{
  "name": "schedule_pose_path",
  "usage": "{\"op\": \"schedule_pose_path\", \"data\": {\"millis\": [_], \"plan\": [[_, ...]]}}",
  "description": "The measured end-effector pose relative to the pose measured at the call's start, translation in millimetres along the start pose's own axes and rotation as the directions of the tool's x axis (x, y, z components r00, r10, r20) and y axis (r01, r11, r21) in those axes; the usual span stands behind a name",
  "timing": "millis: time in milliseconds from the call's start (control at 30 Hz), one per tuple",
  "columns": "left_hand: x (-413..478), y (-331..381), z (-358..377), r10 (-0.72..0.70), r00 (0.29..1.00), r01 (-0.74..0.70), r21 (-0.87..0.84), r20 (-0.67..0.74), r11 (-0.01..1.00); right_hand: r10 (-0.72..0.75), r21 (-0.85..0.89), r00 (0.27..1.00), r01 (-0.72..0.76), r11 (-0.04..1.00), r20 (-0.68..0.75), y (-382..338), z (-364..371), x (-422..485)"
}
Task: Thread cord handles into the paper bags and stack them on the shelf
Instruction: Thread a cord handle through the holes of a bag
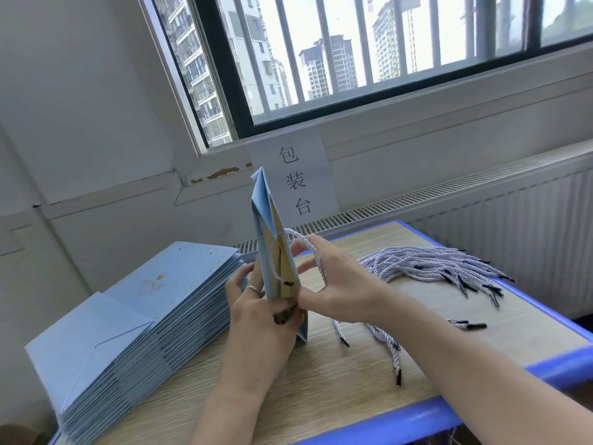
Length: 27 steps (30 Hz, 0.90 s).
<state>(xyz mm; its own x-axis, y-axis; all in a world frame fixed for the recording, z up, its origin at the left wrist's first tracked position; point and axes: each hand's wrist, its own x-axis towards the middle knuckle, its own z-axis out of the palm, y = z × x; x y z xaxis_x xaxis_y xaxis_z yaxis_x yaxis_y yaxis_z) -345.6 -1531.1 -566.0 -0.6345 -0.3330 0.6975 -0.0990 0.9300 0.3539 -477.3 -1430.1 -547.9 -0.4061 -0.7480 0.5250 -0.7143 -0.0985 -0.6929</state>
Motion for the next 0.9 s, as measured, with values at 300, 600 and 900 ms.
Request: {"op": "schedule_pose_path", "data": {"millis": [300, 600, 900], "plan": [[-5, 12, -11, 0.093, 0.988, -0.092, 0.011, -0.126, 0.996, 0.042, 0.05, 0.999, -0.041, 0.998, -0.014, -9, -6, -2], [1, 26, -14, 0.087, 0.939, -0.105, -0.036, -0.331, 0.994, 0.035, 0.044, 0.998, -0.033, 0.999, -0.044, -15, -1, -3], [21, 29, -13, -0.029, 0.886, 0.014, -0.035, -0.463, 0.999, -0.009, -0.031, 1.0, 0.009, 0.999, -0.009, -15, 7, -4]]}}
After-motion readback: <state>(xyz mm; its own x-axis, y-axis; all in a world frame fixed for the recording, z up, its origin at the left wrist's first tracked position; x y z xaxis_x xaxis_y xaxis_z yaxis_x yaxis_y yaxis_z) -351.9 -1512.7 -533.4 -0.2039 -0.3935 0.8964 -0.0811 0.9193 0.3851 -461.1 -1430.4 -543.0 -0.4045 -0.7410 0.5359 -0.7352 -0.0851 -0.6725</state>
